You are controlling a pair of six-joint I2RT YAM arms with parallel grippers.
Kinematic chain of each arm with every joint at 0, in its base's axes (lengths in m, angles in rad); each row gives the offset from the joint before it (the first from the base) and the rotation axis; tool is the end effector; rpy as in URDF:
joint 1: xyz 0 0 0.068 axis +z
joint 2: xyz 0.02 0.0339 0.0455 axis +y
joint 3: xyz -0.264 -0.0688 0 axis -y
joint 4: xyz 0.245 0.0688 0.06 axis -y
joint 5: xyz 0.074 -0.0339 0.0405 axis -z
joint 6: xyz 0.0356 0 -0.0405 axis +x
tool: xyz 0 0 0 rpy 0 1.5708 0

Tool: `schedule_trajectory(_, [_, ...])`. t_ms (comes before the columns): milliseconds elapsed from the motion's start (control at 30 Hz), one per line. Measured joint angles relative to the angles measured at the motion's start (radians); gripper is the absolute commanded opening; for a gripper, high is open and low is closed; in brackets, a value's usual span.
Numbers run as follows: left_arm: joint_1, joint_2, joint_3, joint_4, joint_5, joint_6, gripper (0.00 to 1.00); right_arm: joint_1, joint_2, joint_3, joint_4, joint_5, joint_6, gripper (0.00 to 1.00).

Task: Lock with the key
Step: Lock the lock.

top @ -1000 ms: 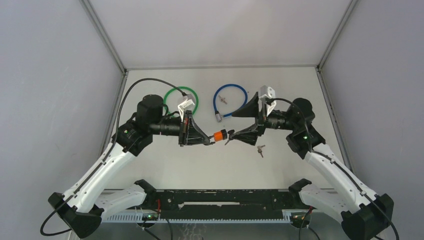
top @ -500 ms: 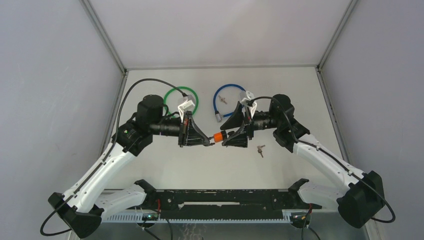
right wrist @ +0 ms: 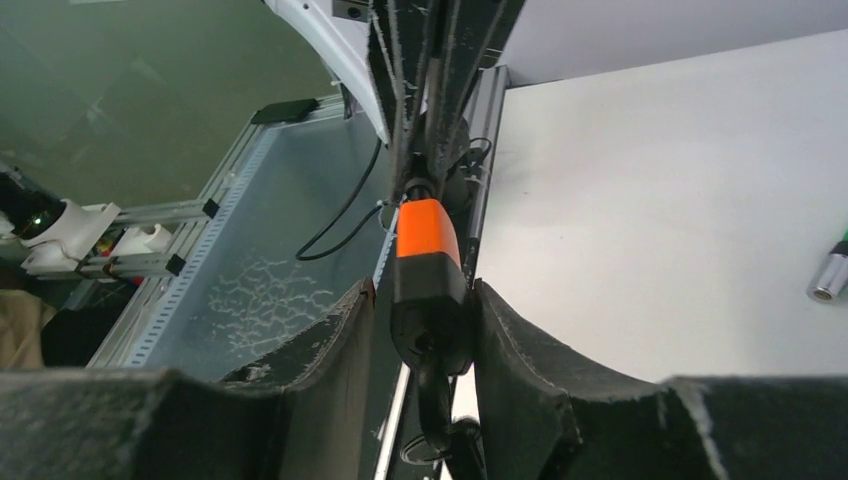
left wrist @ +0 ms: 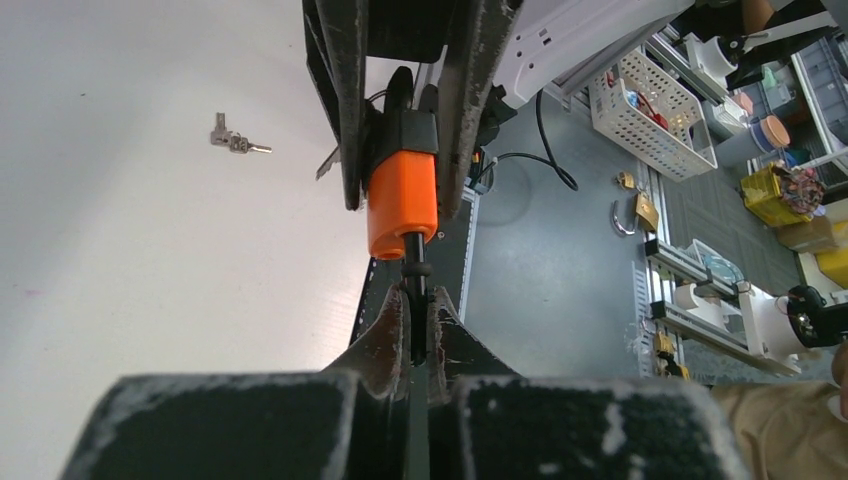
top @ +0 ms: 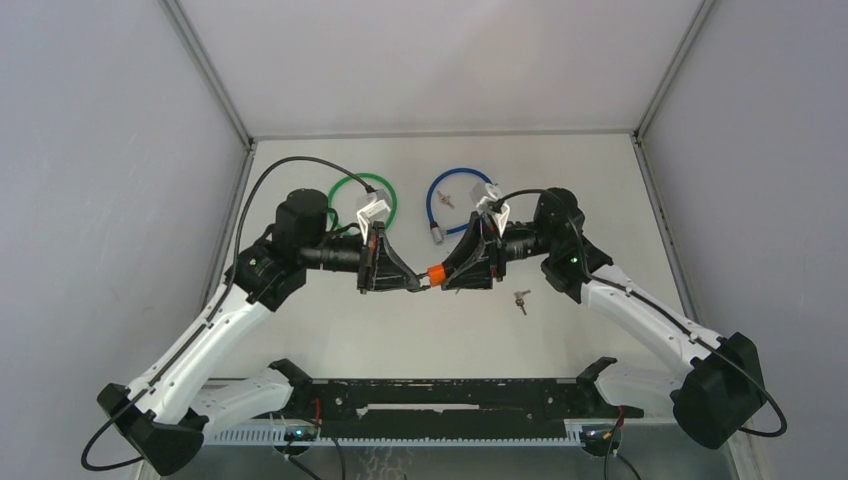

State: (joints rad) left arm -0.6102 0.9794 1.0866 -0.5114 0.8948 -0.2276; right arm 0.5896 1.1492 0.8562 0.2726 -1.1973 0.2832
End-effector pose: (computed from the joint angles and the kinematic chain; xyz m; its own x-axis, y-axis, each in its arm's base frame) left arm 0.1468 -0.1365 0.3807 -0.5275 0.1966 -0.8265 0.8492 0.1500 -0.5063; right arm 0.1900 0.1670 0.3393 -0.2892 -0.0708 -0.9547 -0.9329 -0.2026 0.2976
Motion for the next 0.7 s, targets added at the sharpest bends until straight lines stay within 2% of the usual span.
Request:
schedule_trajectory(33, [0.000,0.001,0.000,0.000,0.000,0.000,0.00,0.005,0.000,0.000,0.004,-0.003,0.003,0.47])
schedule_trajectory(67, [0.000,0.002,0.000,0.000,0.000,0.000,0.00,0.011,0.000,0.000,0.006,-0.006,0.004,0.41])
schedule_trajectory(200, [0.000,0.002,0.000,0.005,0.015,-0.001,0.00,0.024,0.000,0.000,0.013,-0.013,0.013,0.00])
schedule_trajectory(400, [0.000,0.002,0.000,0.014,0.024,-0.002,0.00,0.029,0.005,0.000,0.031,0.002,0.063,0.00])
schedule_trajectory(433, [0.000,0.002,0.000,0.015,0.022,-0.004,0.04,0.029,0.005,0.000,0.031,0.012,0.074,0.00])
schedule_trajectory(500, [0.003,0.001,0.000,0.018,0.006,-0.009,0.29,0.032,0.004,0.000,0.031,0.043,0.121,0.00])
schedule_trajectory(633, [0.011,-0.010,0.002,0.058,-0.060,-0.041,0.65,0.041,-0.003,-0.002,0.031,0.119,0.199,0.00])
schedule_trajectory(700, [0.018,-0.022,0.002,0.087,-0.085,-0.067,0.75,0.048,-0.026,-0.017,0.032,0.163,0.204,0.00])
